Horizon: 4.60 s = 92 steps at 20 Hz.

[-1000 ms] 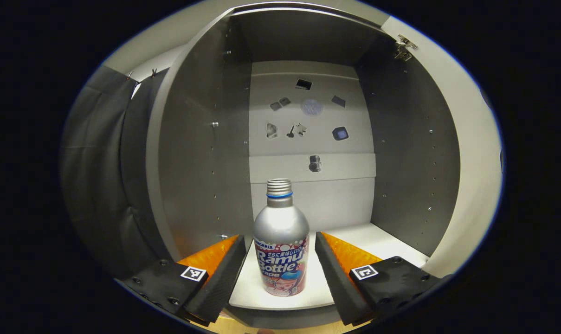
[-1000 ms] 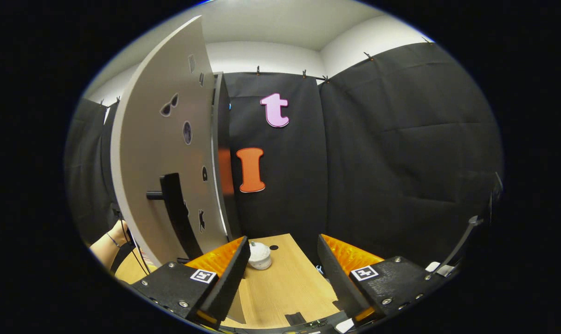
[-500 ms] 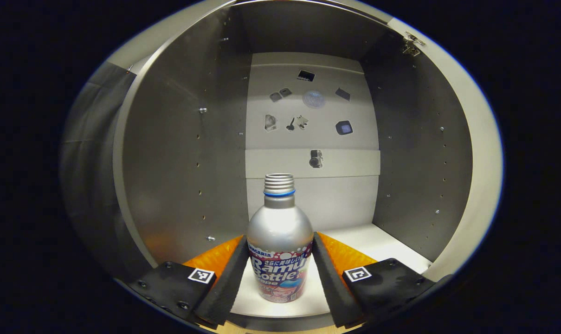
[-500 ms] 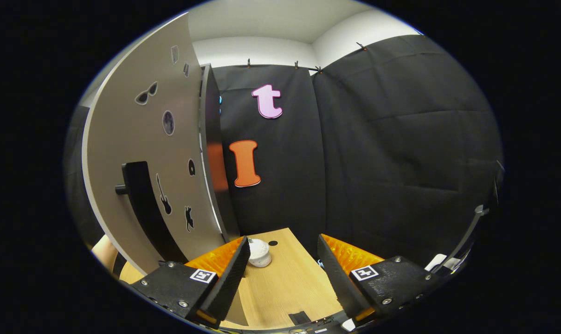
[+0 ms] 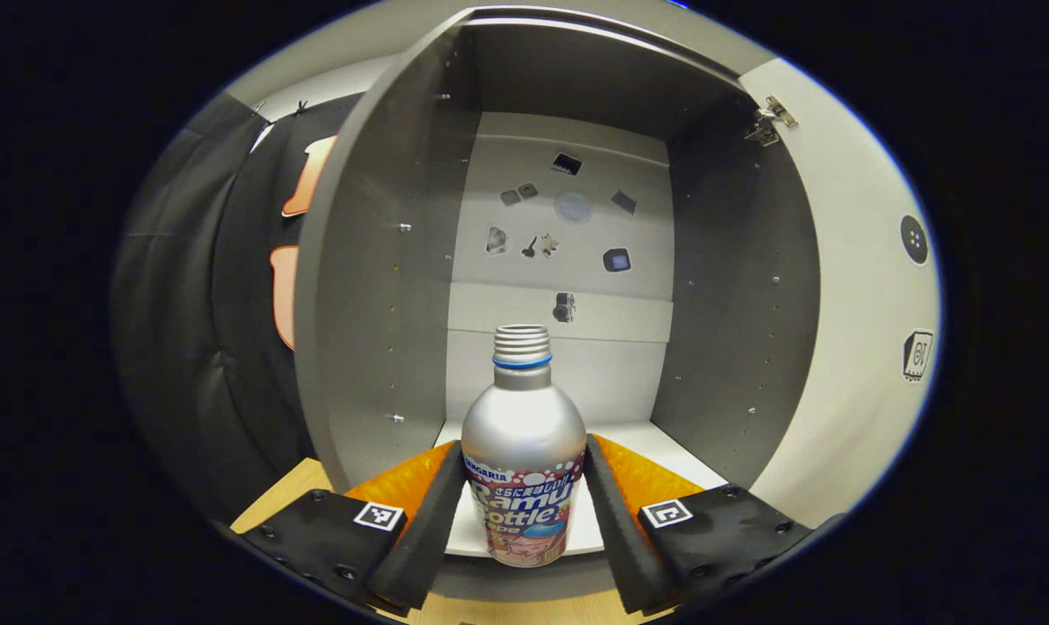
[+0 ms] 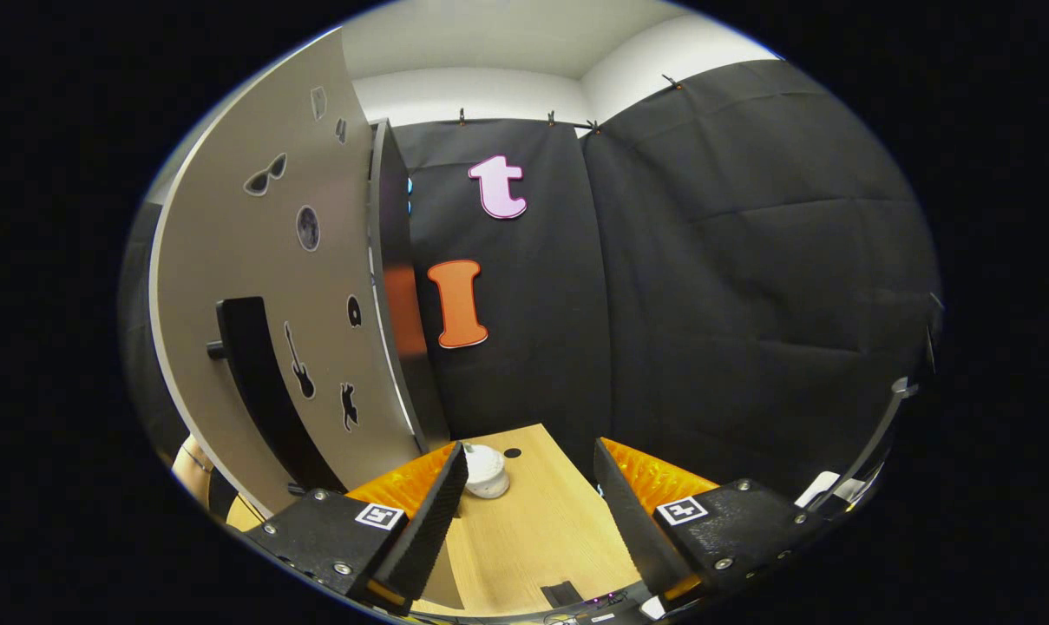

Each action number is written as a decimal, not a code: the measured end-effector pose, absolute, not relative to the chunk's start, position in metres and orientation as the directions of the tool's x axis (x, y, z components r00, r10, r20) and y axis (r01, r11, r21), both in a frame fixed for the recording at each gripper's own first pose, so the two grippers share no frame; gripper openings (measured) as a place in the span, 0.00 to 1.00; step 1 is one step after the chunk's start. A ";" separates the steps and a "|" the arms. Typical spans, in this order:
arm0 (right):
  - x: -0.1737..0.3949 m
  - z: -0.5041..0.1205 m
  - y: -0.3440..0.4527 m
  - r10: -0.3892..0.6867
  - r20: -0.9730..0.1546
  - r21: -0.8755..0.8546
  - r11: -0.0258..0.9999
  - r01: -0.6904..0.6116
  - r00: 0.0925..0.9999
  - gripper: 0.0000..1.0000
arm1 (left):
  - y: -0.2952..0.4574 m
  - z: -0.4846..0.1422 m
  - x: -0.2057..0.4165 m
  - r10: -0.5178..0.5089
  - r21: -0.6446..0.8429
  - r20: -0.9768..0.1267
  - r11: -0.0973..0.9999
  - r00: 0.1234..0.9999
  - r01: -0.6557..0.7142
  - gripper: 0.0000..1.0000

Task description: Open the cabinet door with the right hand, grasp the bottle in the cabinet with the left hand and place it on the coaster, then close the cabinet door with the right hand.

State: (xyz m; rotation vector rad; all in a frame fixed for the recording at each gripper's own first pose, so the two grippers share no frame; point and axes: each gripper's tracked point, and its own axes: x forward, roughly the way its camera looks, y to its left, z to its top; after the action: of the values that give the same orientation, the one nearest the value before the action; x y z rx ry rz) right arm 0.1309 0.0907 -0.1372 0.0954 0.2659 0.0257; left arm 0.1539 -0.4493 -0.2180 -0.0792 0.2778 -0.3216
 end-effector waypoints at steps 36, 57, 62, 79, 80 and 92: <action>0.109 -0.140 0.084 -0.017 -0.305 0.079 0.996 0.043 0.952 0.90 | -0.223 -0.446 -0.022 -0.111 -0.026 -0.458 0.993 0.882 0.112 0.85; 0.099 -0.145 0.083 -0.057 -0.370 0.063 0.994 0.086 0.927 0.90 | -0.209 -0.519 -0.029 -0.065 -0.005 -0.495 0.997 0.867 0.072 0.87; 0.099 -0.147 0.083 -0.062 -0.379 0.075 0.992 0.097 0.923 0.90 | -0.209 -0.517 -0.040 -0.060 -0.010 -0.505 0.998 0.861 0.064 0.87; 0.107 -0.141 0.089 -0.008 -0.355 0.084 0.996 0.041 0.935 0.90 | -0.207 -0.455 -0.074 -0.060 -0.001 -0.507 0.998 0.860 0.069 0.98; 0.108 -0.140 0.089 0.002 -0.350 0.083 0.996 0.029 0.937 0.90 | -0.206 -0.442 -0.077 -0.062 -0.006 -0.499 0.998 0.864 0.068 0.98; 0.125 -0.135 0.101 0.118 -0.306 0.068 0.992 -0.102 0.945 0.96 | -0.196 -0.260 -0.070 -0.090 0.005 -0.428 0.995 0.899 0.102 0.97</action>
State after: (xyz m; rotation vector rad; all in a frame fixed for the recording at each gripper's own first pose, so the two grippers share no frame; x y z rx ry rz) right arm 0.1247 0.1011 -0.1351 0.0513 0.3144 0.1123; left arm -0.0702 -0.1965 -0.2604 0.0271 0.4421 -0.0997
